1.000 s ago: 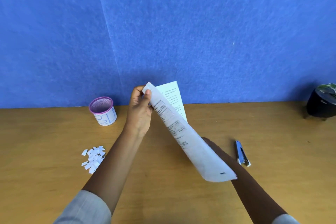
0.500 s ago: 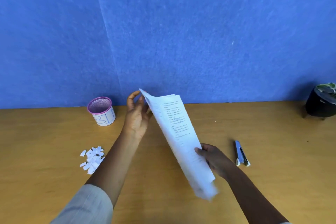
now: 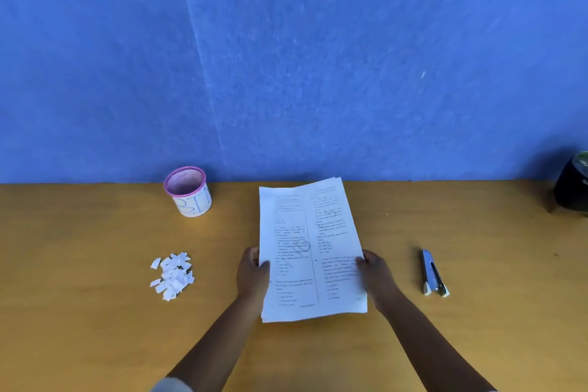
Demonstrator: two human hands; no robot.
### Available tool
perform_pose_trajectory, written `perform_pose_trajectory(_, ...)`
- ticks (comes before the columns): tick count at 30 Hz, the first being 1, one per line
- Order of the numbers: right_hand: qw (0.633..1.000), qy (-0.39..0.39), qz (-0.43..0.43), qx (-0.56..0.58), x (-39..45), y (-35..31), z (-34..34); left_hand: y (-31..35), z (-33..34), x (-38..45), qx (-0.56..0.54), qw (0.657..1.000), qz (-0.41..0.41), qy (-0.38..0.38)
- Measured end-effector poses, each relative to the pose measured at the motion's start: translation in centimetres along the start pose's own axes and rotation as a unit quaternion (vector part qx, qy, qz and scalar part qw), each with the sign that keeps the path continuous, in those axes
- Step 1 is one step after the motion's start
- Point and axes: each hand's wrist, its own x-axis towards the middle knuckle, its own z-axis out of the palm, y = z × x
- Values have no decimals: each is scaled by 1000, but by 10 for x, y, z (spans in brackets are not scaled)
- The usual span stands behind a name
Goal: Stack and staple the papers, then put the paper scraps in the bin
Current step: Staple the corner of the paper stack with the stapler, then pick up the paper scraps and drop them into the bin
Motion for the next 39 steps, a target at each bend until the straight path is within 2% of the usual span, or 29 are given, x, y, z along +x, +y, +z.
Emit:
perform_pose_trajectory(3,1000,16,-18,-14,3,0,5,-6,3,4,40,999,32,7)
perform_pose_trajectory(5,991,33,-56,-114,6,1,5,-10,5,8,78,995,62,-7)
perform_pose_trajectory(7,966,42,-86,-241,9,5,4,-17,6,12,132,988,71,-21)
perform_pose_trajectory(11,947,8,-83,-311,12,12,2,-33,10,13,204,978,39,-30)
perform_pose_trajectory(18,954,-19,-86,-286,13,14,2,-40,12,20,216,973,69,-45)
perform_pose_trajectory(24,962,-12,-91,-258,20,10,3,-42,10,24,244,966,64,-59)
perform_pose_trajectory(29,955,-8,-96,-280,27,8,5,-41,10,30,263,961,59,-64)
perform_pose_trajectory(33,959,31,-90,-268,27,11,9,-42,11,30,260,961,64,-64)
perform_pose_trajectory(36,972,92,-74,-201,22,16,13,-40,13,24,204,975,70,-42)
perform_pose_trajectory(39,976,114,-85,-165,17,17,12,-38,12,18,168,983,76,-20)
